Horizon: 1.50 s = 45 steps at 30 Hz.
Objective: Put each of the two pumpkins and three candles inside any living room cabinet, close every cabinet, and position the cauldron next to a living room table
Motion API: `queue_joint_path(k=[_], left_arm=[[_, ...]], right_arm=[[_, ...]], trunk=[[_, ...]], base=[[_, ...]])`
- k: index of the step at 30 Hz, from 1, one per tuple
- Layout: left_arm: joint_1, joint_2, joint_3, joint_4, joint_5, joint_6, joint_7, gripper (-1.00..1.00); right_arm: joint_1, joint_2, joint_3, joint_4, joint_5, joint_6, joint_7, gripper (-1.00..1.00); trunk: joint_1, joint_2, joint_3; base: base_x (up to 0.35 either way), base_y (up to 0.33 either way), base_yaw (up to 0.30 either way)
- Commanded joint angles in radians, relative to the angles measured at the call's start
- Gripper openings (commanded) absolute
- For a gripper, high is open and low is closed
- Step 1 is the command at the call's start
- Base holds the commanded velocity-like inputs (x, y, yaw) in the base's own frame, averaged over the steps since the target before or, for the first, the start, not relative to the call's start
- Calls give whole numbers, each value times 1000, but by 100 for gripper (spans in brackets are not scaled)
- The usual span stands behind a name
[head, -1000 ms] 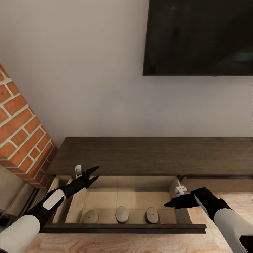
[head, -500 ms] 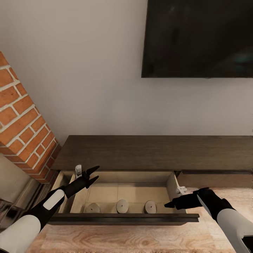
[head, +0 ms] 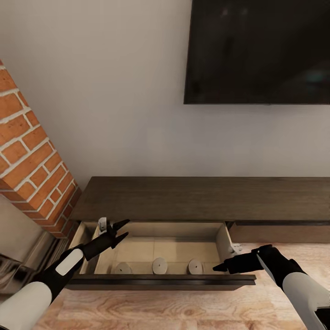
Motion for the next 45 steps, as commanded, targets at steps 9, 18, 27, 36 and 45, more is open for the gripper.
queue_joint_path(k=[9, 18, 27, 36, 45], left_arm=[[23, -1, -302, 16, 1, -1, -14, 100], [23, -2, -486, 12, 1, 0, -88, 100], [27, -3, -558, 1, 0, 0, -96, 100], [67, -70, -830, 149, 4, -18, -85, 100], [113, -269, -856, 430, -1, -116, 125, 100]], right_arm=[[0, -2, 82, 0, -4, 2, 26, 100], [1, -10, 162, 0, 4, 0, 258, 100], [1, -7, 192, 5, 54, -1, 292, 100], [73, 21, 208, 59, 109, -46, 82, 100], [190, 97, 210, 65, 116, -80, -117, 100]], trunk=[[0, 0, 0], [0, 0, 0], [-27, 49, 22], [-27, 49, 22], [-27, 49, 22]], base=[[0, 0, 0], [0, 0, 0], [0, 0, 0], [0, 0, 0], [0, 0, 0]])
